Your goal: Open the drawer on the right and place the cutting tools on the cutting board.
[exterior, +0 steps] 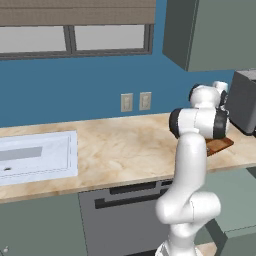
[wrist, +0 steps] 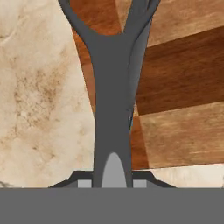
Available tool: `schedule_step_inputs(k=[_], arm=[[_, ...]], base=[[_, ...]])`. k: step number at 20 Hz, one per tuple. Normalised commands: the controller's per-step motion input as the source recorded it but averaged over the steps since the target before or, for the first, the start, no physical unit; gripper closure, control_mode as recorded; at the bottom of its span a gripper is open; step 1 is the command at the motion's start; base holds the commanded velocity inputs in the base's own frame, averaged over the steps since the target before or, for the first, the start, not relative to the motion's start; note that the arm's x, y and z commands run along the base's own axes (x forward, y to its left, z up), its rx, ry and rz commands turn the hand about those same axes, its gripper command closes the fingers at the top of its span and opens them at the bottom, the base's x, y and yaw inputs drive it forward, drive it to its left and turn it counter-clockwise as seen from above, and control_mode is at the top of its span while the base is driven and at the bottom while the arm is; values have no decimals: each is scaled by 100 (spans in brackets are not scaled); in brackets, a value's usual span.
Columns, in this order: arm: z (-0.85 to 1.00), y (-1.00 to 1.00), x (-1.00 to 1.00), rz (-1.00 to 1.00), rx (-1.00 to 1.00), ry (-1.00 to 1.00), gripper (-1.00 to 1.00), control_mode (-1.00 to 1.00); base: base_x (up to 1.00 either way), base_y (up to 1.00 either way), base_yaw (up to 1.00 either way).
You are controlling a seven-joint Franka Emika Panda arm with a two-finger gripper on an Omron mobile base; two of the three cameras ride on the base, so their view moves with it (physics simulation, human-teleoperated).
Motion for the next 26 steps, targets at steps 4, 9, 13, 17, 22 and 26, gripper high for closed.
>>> schedule_step_inputs(k=[4, 9, 13, 17, 22, 26], arm=[[-37, -37, 25, -6, 0, 0, 100, -100], [-38, -16, 20, -4, 0, 0, 100, -100], [-41, -8, 1, -2, 0, 0, 100, -100], [-42, -9, 3, -1, 0, -1, 100, -100], [-25, -1, 17, -1, 0, -4, 100, -100], [-10, 0, 5, 0, 0, -5, -100, -100]], base=[[0, 0, 0], [0, 0, 0], [0, 0, 0], [0, 0, 0], [0, 0, 0], [0, 0, 0]])
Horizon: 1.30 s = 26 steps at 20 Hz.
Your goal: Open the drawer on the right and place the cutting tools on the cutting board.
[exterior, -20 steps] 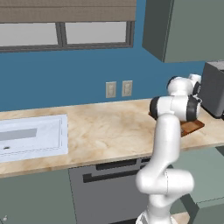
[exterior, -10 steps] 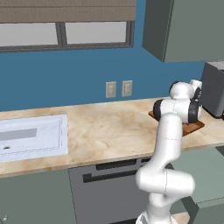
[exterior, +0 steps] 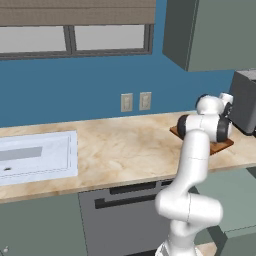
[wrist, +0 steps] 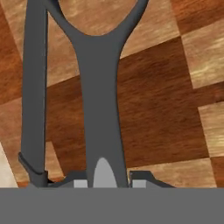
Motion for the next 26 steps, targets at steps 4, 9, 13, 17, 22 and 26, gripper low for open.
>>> schedule_step_inputs(k=[4, 9, 13, 17, 22, 26], arm=[[20, 0, -2, 0, 0, -9, -100, -100], [85, 4, -15, -3, 0, -14, -100, -100], [89, 27, -52, -2, 0, -16, -100, -100], [50, 64, -91, -1, -1, -16, -100, -100], [18, 78, -95, -3, -4, -10, -100, -100], [28, 85, -100, 0, -4, -18, -100, -100]], base=[[0, 0, 0], [0, 0, 0], [0, 0, 0], [0, 0, 0], [0, 0, 0], [0, 0, 0]])
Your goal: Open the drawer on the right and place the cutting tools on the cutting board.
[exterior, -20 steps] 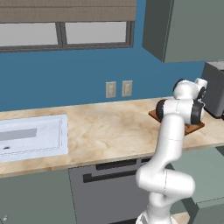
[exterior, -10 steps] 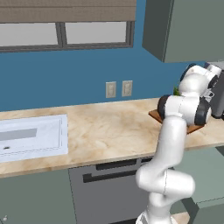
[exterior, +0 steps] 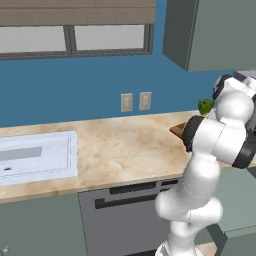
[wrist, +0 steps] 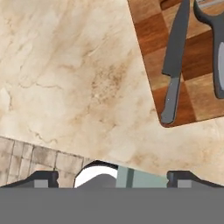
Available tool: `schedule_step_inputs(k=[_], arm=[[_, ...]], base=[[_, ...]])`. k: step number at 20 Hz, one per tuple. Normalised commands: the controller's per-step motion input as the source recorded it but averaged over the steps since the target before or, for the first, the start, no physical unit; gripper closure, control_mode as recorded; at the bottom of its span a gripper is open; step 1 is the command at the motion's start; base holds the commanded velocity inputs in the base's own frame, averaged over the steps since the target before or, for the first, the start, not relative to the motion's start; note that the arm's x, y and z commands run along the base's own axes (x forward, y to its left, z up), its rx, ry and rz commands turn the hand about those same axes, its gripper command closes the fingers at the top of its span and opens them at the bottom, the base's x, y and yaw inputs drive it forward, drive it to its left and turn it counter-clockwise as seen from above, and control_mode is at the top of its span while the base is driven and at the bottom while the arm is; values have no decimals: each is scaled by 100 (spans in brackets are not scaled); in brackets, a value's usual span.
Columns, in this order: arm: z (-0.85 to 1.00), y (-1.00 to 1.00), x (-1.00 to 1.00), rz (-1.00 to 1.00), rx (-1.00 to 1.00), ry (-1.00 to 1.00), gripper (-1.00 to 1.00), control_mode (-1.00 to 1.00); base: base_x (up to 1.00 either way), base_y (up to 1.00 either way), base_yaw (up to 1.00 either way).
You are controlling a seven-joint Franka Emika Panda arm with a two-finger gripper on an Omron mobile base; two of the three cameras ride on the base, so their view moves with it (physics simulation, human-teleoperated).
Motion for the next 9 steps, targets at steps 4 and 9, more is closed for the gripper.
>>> schedule_step_inputs(k=[4, 9], arm=[[38, 100, -100, 0, -11, -26, -100, -100], [47, 100, -97, 0, -18, -21, -100, -100]], base=[[0, 0, 0], [0, 0, 0]])
